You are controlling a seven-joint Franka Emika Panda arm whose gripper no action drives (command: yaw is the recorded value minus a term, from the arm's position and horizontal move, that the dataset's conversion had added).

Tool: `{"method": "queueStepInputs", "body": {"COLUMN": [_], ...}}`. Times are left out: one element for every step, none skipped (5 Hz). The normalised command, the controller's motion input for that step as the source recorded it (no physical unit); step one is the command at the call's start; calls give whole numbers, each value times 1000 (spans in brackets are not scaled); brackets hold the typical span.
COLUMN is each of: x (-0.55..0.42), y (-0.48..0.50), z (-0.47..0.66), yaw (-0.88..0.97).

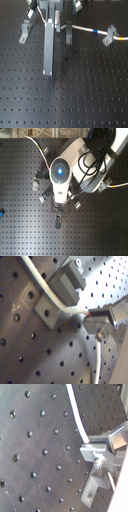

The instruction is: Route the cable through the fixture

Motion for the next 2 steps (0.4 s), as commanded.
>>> {"method": "queueStepInputs", "body": {"x": [-24, 92], "y": [-297, -386], "z": [-311, -621], "yaw": [0, -86]}}
